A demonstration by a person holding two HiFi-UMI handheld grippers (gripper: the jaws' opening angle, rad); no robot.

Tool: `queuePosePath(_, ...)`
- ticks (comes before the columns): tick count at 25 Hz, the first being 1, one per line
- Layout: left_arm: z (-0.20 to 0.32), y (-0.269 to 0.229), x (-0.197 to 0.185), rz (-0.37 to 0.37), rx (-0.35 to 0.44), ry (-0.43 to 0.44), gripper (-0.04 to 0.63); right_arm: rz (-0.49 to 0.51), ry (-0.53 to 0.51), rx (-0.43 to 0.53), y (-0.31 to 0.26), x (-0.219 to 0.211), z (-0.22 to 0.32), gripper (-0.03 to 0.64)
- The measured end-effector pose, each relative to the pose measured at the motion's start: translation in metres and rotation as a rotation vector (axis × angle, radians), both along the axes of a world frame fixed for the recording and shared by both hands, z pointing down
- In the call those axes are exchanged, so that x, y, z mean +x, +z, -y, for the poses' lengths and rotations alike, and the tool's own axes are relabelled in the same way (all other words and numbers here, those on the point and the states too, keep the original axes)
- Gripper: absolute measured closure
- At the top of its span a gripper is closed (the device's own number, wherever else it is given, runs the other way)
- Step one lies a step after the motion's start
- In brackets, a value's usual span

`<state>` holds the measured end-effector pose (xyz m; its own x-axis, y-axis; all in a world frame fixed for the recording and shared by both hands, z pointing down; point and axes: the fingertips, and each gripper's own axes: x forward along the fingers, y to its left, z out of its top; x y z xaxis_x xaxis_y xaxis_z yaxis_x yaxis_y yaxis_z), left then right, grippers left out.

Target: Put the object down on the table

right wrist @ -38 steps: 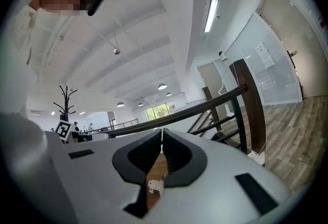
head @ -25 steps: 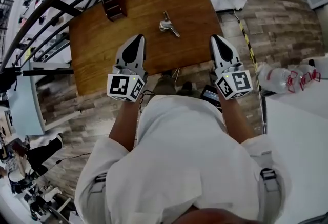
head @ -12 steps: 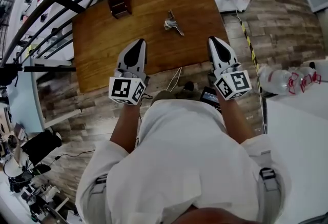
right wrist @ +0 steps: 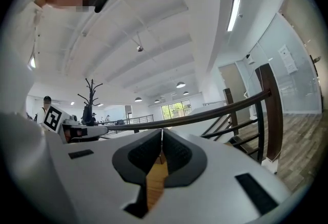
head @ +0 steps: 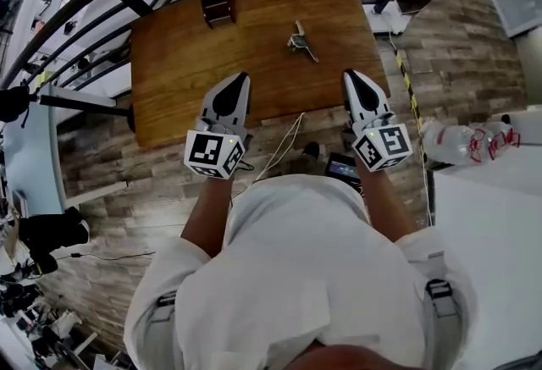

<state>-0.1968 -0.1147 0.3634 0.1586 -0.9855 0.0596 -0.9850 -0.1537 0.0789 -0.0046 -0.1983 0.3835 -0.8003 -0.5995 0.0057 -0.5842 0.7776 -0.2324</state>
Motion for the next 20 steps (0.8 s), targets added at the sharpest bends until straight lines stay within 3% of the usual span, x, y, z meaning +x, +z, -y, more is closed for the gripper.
queuePosePath(9,-0.091,0.016,-0.031,-0.086,0.005,-0.04,0.58,-0.019,0.022,0.009,0.0,-0.018,-0.071,0.591)
queuePosePath(16,-0.149,0.036,-0.016,-0.157,-0.005,-0.006,0.58,-0.055,0.008,-0.009,0.015,-0.009,-0.135,0.591)
queuePosePath(20,-0.164,0.031,0.002,-0.151,0.004,-0.004,0.58,-0.054,-0.008,0.008,0.013,0.002,-0.151,0.591)
